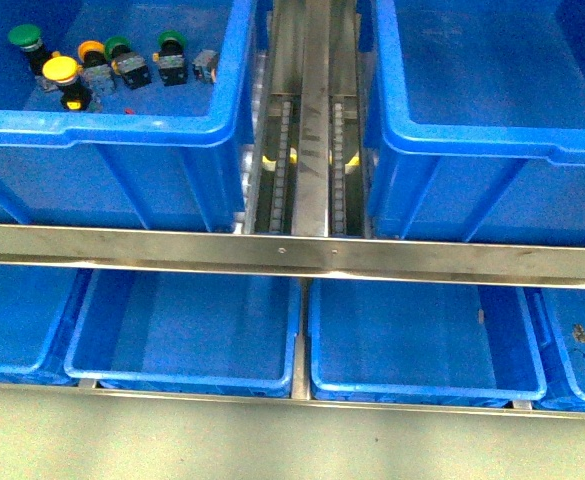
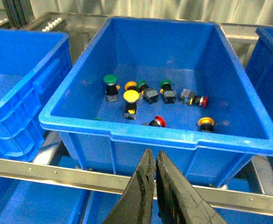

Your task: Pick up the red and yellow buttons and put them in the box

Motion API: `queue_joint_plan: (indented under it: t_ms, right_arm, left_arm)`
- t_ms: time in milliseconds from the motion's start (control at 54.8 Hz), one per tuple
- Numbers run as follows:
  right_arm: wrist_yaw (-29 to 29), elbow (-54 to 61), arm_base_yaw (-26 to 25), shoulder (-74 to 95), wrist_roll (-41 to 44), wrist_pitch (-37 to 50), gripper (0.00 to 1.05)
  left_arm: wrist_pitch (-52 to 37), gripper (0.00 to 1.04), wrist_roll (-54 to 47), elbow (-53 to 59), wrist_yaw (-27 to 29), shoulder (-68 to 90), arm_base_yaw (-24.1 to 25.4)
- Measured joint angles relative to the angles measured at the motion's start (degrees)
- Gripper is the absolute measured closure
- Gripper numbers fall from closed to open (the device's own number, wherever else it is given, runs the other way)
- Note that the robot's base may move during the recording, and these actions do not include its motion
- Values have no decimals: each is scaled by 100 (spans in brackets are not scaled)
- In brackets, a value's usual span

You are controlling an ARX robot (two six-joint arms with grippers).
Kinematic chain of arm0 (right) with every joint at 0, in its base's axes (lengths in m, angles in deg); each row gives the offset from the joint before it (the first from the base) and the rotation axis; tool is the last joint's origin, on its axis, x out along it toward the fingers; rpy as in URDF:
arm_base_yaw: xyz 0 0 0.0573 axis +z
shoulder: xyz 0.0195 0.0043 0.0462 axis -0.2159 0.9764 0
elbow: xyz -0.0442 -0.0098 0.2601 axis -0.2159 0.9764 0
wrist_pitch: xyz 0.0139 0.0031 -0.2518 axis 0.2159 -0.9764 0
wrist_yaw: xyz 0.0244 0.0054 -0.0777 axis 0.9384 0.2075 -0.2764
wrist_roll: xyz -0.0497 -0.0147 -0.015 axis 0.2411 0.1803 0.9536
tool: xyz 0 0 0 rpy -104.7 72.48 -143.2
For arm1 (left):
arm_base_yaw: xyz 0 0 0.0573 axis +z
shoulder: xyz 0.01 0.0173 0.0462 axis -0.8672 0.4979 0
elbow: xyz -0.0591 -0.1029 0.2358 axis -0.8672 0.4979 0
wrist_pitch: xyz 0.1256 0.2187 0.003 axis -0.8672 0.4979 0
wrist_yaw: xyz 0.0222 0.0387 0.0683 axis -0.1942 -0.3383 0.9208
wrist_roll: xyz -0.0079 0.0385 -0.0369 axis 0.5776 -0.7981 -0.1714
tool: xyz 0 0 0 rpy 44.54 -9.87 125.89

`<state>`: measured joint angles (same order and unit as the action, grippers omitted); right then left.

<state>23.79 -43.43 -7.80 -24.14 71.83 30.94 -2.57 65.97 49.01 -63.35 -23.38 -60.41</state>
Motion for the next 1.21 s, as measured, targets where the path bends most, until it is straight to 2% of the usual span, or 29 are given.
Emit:
queue_joint_plan:
  t_ms: [566, 950, 1205]
  right_arm:
    - [-1117, -120, 935, 216, -247, 81, 79]
    - [-1620, -293, 1464, 647, -254, 245, 79]
    - [-1797, -365, 1589, 787, -256, 348, 79]
  left_arm:
    - [1668, 102, 0, 7, -55, -1797, 4]
    - [2448, 102, -2, 7, -57, -2597, 7]
    - [2793, 102, -9, 7, -85, -2946, 17]
